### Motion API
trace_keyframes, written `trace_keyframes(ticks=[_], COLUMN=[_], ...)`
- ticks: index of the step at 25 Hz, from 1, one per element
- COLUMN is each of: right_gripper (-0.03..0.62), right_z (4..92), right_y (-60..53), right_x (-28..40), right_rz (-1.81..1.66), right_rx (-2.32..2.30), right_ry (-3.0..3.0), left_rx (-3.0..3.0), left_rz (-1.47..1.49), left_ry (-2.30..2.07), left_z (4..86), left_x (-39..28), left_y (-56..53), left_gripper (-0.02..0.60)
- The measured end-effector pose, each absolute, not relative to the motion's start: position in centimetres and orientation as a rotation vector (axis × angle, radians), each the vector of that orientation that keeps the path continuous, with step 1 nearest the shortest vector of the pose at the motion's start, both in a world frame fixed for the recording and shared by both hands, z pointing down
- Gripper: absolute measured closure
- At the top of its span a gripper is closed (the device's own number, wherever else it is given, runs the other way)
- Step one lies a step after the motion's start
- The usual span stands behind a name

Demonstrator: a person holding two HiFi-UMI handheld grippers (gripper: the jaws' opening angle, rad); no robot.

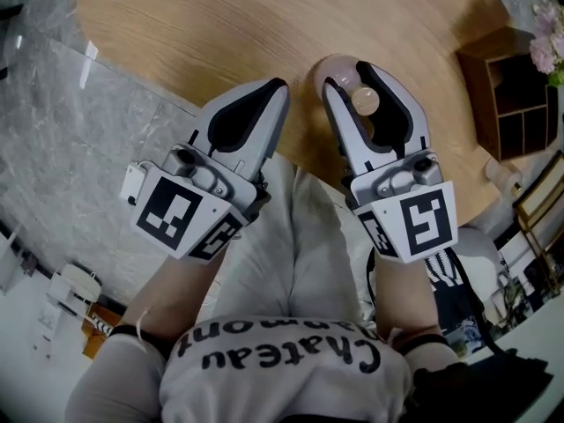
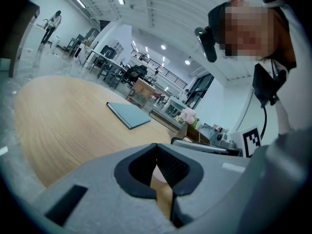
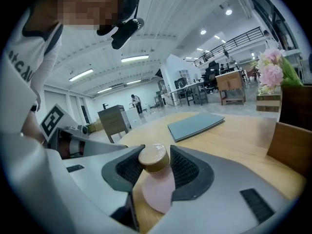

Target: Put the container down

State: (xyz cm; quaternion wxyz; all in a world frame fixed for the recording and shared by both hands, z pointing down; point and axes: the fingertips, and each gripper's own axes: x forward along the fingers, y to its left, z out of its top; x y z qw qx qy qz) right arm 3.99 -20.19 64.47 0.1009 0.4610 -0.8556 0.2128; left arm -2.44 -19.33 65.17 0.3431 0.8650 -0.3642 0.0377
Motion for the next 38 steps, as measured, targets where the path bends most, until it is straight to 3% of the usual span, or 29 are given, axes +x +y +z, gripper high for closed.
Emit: trace_keyframes(ticks=[19,22,38], right_gripper=[0.447,0.381,0.321], right_z=[65.4,65.3,62.0], right_y=[-19.9,-19.8,-20.3], right_x=[3.5,2.7,2.0], right_rz=[0.616,0.646,0.935], right_rx=[1.244,1.182,1.064], right_ry=[-2.407,-2.387,-2.312], left_rx=[2.213,2.217,2.366], left_rz=[0.272,0.278,0.244], left_ry=[-0.975,-0.969,-0.950], left_z=[59.3,57.2,46.8], left_x=[-2.8,-3.3,-4.5], left_y=[-19.1,-19.1,-21.7], left_gripper=[0.568,0.568,0.568])
